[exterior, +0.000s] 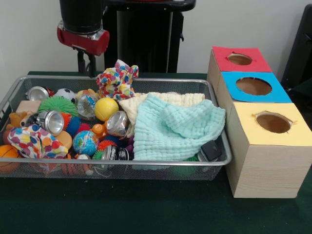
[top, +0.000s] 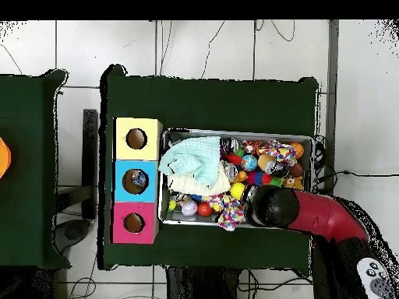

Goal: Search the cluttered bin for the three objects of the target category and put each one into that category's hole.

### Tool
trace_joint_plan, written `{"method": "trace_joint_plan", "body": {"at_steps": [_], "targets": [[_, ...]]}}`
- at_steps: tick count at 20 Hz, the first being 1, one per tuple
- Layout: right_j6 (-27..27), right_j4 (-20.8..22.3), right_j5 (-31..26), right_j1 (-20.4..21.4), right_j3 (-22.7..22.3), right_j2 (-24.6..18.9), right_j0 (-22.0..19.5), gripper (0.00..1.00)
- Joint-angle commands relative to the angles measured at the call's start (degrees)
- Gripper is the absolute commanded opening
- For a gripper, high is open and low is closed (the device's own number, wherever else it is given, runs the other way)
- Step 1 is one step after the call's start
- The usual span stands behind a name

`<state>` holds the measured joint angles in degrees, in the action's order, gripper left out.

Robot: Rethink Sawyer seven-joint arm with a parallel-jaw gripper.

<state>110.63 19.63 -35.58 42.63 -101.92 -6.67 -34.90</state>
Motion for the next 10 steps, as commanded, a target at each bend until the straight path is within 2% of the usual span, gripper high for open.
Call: {"method": "trace_joint_plan", "body": {"at_steps": [1, 10], "targets": [[-2.14, 0.34, 1.24, -2.45, 0.51, -5.44, -0.36, 1.00], [-2.19, 0.93, 1.85, -2.79, -0.06, -5.44, -0.52, 1.00]]}}
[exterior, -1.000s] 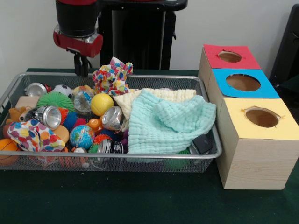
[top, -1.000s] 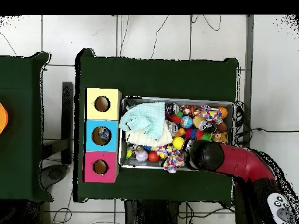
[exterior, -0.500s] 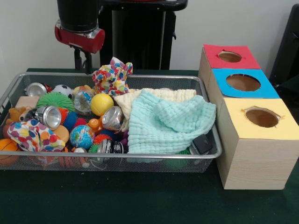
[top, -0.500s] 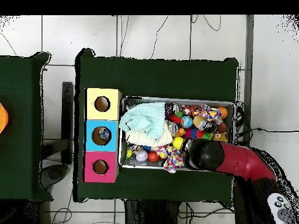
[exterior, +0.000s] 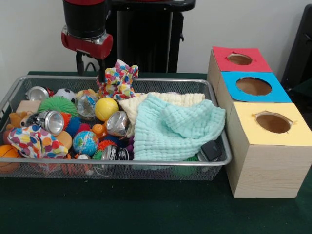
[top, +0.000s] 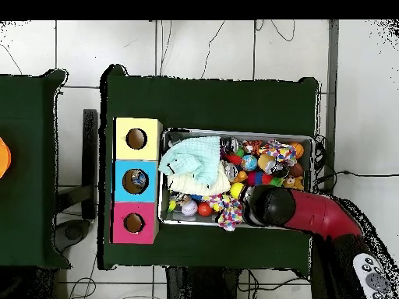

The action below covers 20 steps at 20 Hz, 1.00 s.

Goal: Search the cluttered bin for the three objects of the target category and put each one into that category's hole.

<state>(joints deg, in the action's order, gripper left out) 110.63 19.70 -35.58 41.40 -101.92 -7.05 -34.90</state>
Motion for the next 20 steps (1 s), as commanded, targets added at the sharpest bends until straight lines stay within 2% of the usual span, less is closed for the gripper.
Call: {"method": "trace_joint_plan", "body": {"at_steps": [1, 5, 7, 8, 10, 20], "targets": [[-2.34, 0.89, 1.93, -1.61, -0.10, -5.17, -0.62, 1.00], [-4.82, 1.65, 2.50, -2.57, 0.27, -6.74, -1.71, 1.00], [-2.24, 1.36, 3.74, -2.94, -0.28, -5.65, -1.40, 1.00], [2.08, 0.37, 4.44, -2.90, -1.04, -3.46, -0.28, 1.00], [6.21, -0.73, 5.17, -3.39, -1.75, -1.31, 0.56, 1.00], [16.71, -8.00, 4.50, -6.81, -0.04, 6.22, 2.22, 1.00]]}}
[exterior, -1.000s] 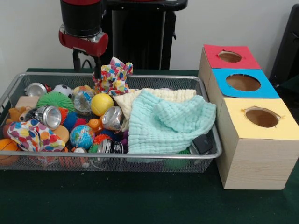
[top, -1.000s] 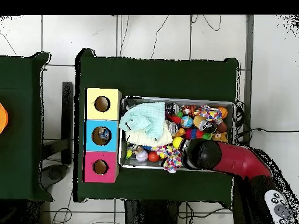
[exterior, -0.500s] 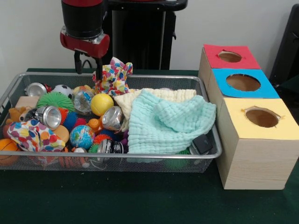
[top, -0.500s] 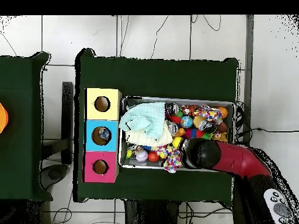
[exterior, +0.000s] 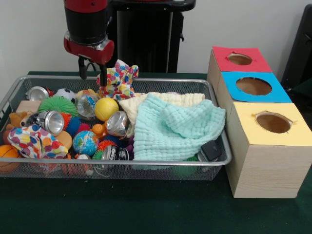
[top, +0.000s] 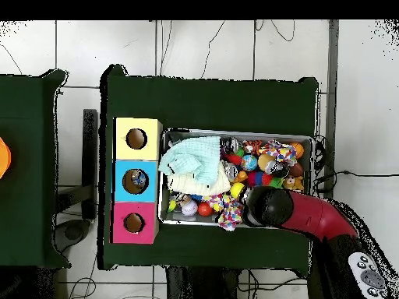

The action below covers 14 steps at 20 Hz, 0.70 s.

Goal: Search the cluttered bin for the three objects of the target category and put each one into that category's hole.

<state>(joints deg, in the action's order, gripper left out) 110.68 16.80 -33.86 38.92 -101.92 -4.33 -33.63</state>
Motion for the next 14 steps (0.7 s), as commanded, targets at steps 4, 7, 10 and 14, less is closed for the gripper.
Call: {"method": "trace_joint_plan", "body": {"at_steps": [4, 7, 10, 14], "targets": [[18.48, -7.78, 4.89, -5.55, 0.52, 6.44, 1.77, 1.00], [20.78, -10.04, 6.14, -6.96, 1.84, 8.75, 3.22, 1.00], [20.74, -11.65, 6.80, -7.95, 2.63, 10.00, 3.59, 1.00], [20.91, -13.07, 8.22, -8.31, 2.25, 11.41, 4.00, 1.00]]}}
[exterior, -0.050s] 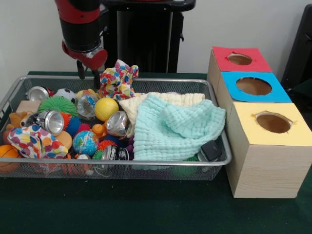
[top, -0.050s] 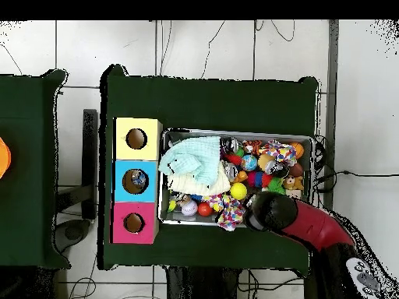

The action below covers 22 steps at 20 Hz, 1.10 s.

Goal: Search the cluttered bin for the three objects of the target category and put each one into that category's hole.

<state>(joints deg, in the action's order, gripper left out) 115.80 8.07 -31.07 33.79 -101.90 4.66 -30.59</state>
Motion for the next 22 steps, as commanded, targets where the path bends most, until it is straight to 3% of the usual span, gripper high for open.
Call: {"method": "trace_joint_plan", "body": {"at_steps": [1, 11, 22], "targets": [[15.79, -4.62, 5.48, -3.23, 2.32, 2.77, 1.02, 1.00], [16.61, -8.46, 16.54, -10.46, 0.57, 2.18, 0.57, 1.00], [14.57, -13.64, 22.87, -15.97, -1.03, 1.01, -0.01, 1.00]]}}
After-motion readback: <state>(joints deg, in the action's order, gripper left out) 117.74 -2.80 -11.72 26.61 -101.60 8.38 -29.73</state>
